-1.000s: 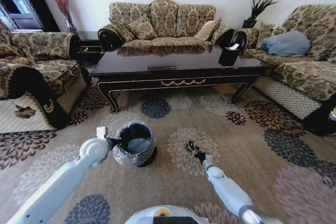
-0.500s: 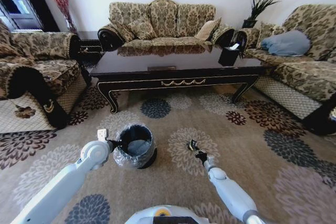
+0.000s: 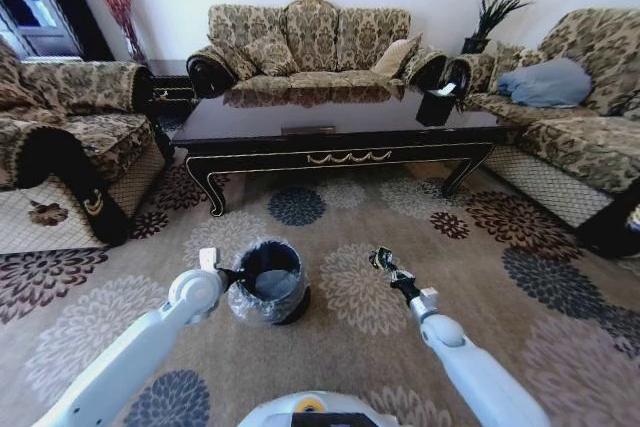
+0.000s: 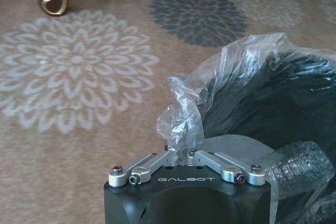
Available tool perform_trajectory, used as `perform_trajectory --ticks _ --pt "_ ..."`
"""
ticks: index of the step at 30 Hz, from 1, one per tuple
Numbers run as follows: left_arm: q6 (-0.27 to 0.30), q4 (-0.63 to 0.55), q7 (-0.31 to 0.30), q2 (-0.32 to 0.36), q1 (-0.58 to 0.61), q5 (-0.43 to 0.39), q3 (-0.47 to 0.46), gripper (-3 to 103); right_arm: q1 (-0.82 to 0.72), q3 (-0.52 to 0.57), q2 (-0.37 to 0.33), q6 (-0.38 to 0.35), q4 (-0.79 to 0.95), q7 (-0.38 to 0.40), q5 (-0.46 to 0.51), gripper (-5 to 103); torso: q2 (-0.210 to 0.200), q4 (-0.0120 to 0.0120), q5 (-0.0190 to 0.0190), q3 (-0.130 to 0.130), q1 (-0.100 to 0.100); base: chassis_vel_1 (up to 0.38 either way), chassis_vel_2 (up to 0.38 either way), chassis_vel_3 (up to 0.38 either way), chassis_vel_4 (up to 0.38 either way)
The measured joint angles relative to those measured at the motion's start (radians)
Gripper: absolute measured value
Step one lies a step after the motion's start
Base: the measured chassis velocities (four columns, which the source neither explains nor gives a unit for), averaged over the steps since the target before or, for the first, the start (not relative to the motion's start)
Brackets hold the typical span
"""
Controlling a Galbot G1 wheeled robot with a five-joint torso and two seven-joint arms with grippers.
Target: Move to the front of the table and pick up the trash from the floor, then place it into the trash bin.
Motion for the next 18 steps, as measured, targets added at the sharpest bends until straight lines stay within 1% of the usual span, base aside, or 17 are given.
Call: perform_trajectory --ticks 2,4,5,7,8,11,13,15,18 --pt "0.000 -0.001 -0.006 -0.007 0.001 0.000 0.014 2 -0.039 0.013 -0.017 0.001 0.093 0.005 -0.026 0 0.000 0.0004 0.0000 0.000 0.000 0.000 0.000 0.000 0.000" --pt "0.001 0.000 -0.015 -0.013 -0.002 0.009 0.032 2 -0.072 0.018 -0.031 -0.003 0.184 0.011 -0.031 0 0.000 0.0016 0.0004 0.000 0.000 0.000 0.000 0.000 0.000" --pt "0.001 0.000 -0.015 -0.013 -0.002 0.009 0.032 2 -0.072 0.018 -0.031 -0.003 0.184 0.011 -0.031 0 0.000 0.0016 0.0004 0.000 0.000 0.000 0.000 0.000 0.000" --pt "-0.001 0.009 -0.019 -0.032 -0.028 0.014 0.068 2 -0.117 0.030 -0.039 -0.009 0.276 0.016 -0.037 0 0.000 0.0014 -0.0001 0.000 0.000 0.000 0.000 0.000 0.000" --pt "-0.001 0.009 -0.019 -0.032 -0.028 0.014 0.068 2 -0.117 0.030 -0.039 -0.009 0.276 0.016 -0.037 0 0.000 0.0014 -0.0001 0.000 0.000 0.000 0.000 0.000 0.000" --pt "-0.008 0.010 -0.037 -0.075 -0.063 0.016 0.114 2 -0.165 0.032 -0.041 0.005 0.350 0.000 -0.112 0 0.000 0.0002 0.0001 0.000 0.000 0.000 0.000 0.000 0.000" --pt "-0.008 0.010 -0.043 -0.087 -0.073 0.017 0.129 2 -0.175 0.030 -0.040 0.009 0.369 -0.005 -0.125 0 0.000 0.0002 0.0002 0.000 0.000 0.000 0.000 0.000 0.000" --pt "-0.008 0.011 -0.055 -0.107 -0.095 0.018 0.168 2 -0.201 0.021 -0.039 0.010 0.421 -0.009 -0.140 0 0.000 0.0003 0.0001 0.000 0.000 0.000 0.000 0.000 0.000" --pt "-0.007 0.012 -0.068 -0.124 -0.112 0.020 0.209 2 -0.227 0.003 -0.043 0.007 0.484 -0.013 -0.165 0 0.000 0.0009 0.0001 0.000 0.000 0.000 0.000 0.000 0.000"
